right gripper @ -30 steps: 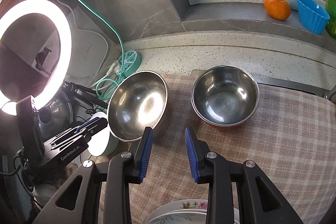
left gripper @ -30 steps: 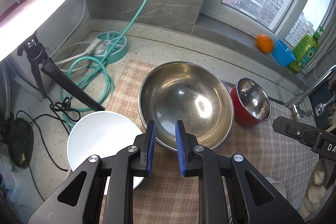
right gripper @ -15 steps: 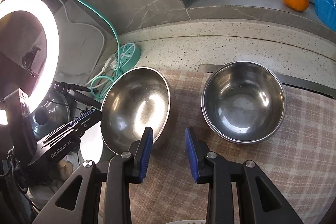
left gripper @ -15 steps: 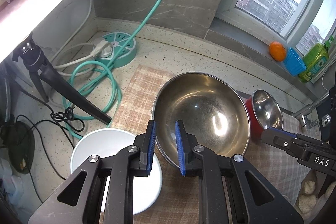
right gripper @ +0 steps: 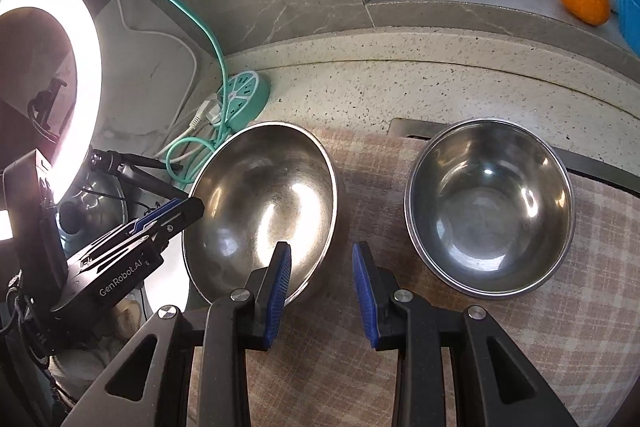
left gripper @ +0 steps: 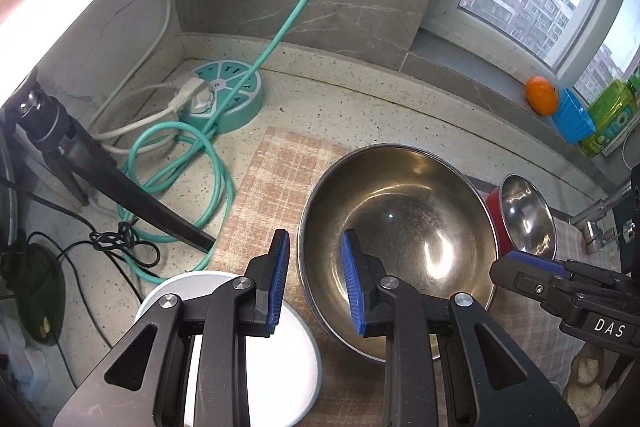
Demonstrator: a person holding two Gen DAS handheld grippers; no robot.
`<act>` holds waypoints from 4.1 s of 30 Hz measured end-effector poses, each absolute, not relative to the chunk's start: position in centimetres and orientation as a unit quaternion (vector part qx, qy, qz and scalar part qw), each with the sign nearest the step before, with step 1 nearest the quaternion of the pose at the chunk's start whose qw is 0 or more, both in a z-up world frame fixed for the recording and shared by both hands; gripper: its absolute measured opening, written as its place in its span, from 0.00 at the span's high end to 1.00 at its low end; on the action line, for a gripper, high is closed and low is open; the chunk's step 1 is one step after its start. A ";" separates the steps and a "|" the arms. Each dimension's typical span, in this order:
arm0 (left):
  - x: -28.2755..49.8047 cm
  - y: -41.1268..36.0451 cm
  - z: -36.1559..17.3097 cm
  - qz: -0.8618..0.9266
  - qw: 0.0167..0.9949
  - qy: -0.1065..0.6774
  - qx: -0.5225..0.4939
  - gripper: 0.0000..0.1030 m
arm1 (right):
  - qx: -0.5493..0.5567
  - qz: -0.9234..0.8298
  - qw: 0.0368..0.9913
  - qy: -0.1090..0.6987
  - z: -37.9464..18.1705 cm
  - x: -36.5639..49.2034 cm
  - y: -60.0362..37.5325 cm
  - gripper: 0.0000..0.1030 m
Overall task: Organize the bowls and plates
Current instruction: 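Close the left gripper on the large steel bowl rim, then lift the large steel bowl off the cloth, then carry the steel bowl over the stacked plates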
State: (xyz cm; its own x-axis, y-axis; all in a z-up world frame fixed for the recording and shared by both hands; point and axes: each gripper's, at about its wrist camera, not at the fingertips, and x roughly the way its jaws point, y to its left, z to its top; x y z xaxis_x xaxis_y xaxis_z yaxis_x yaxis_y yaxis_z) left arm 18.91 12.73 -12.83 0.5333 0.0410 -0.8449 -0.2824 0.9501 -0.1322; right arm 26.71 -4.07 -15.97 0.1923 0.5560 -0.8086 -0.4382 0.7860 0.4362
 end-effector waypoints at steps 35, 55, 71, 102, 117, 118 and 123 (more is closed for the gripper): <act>18.3 12.2 -12.2 0.093 0.870 0.466 -0.132 0.93 | 0.040 0.297 0.780 0.549 -15.9 26.4 -4.0 0.88; 15.4 7.4 -8.8 0.066 0.887 0.441 -0.121 0.93 | 0.058 0.289 0.798 0.525 -12.4 22.9 -9.4 0.88; 15.0 0.8 -7.6 0.015 0.895 0.433 -0.105 0.93 | 0.080 0.251 0.814 0.518 -11.4 21.3 -16.9 0.88; 14.9 -11.7 -9.6 -0.092 0.879 0.463 -0.067 0.93 | 0.124 0.154 0.822 0.534 -14.3 16.4 -30.8 0.88; 15.4 -15.9 -11.6 -0.130 0.857 0.496 -0.048 0.93 | 0.142 0.116 0.808 0.559 -17.3 14.6 -34.8 0.88; 15.4 -16.2 -11.8 -0.132 0.856 0.498 -0.047 0.93 | 0.143 0.114 0.807 0.561 -17.5 14.4 -35.1 0.88; 15.4 -17.2 -12.5 -0.141 0.849 0.507 -0.040 0.93 | 0.149 0.106 0.800 0.572 -18.5 13.9 -35.9 0.88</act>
State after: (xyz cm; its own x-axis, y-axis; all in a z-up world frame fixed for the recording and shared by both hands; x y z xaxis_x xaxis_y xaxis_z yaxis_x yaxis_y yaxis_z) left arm 15.37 -17.18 -12.53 0.4452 -0.2802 -0.8505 0.1988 0.9570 -0.2113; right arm 13.94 -35.85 -18.46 0.3242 0.3394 -0.8830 0.0002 0.9334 0.3589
